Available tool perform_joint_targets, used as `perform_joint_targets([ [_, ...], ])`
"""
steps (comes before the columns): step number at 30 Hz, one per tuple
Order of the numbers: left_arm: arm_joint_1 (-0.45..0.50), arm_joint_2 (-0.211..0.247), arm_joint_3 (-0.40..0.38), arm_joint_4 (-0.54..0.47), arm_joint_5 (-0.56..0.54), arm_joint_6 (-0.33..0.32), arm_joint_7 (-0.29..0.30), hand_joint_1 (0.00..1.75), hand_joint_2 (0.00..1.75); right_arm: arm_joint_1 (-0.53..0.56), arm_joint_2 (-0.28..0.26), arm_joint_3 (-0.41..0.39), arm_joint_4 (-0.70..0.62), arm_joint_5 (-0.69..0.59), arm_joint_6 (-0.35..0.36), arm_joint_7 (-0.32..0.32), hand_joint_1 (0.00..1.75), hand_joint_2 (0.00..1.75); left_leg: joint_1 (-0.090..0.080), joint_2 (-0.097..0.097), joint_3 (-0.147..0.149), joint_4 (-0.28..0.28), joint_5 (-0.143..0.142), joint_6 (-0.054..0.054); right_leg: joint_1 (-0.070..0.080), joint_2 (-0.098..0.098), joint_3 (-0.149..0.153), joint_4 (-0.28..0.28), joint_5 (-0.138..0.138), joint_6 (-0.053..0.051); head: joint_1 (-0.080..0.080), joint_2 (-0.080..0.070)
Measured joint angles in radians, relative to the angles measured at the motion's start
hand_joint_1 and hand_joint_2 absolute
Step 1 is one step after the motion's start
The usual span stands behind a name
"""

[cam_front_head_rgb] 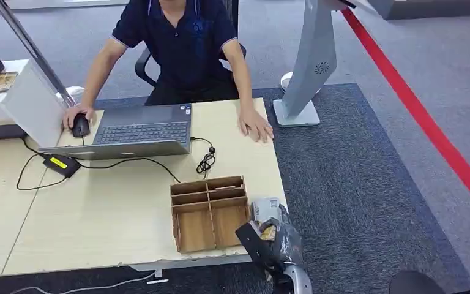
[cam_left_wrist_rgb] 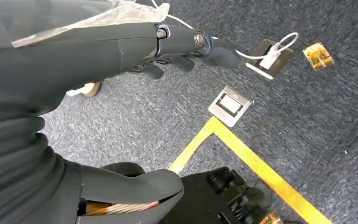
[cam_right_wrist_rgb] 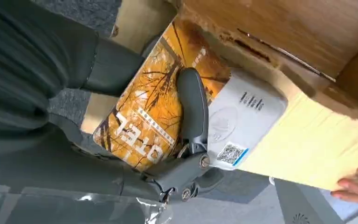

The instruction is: Pass the card to the sensor for recognition and then transmit it.

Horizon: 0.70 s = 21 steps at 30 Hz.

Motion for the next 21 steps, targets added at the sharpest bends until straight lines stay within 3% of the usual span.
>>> perform_joint_targets([
  [12, -0.001, 0.001, 0.0, 0.0, -0.008, -0.011, -0.019, 0.0, 1.75, -0.001, 0.014, -0.019, 0.007, 0.075, -0.002, -0.019, 1.75, 1.75, 0.0, 0.0, 0.0, 0.0, 0.0, 0.0, 0.0, 0.0, 0.0, 0.0, 0.0, 0.0, 0.0, 0.0],
  [21, 0.002, 0.006, 0.0, 0.004, -0.012, -0.009, -0.025, 0.0, 1.75, 0.006, 0.0, -0.049, -0.159, 0.234, -0.003, 0.074, 1.75, 1.75, 0.0, 0.0, 0.0, 0.0, 0.0, 0.0, 0.0, 0.0, -0.001, 0.0, 0.0, 0.0, 0.0, 0.0],
])
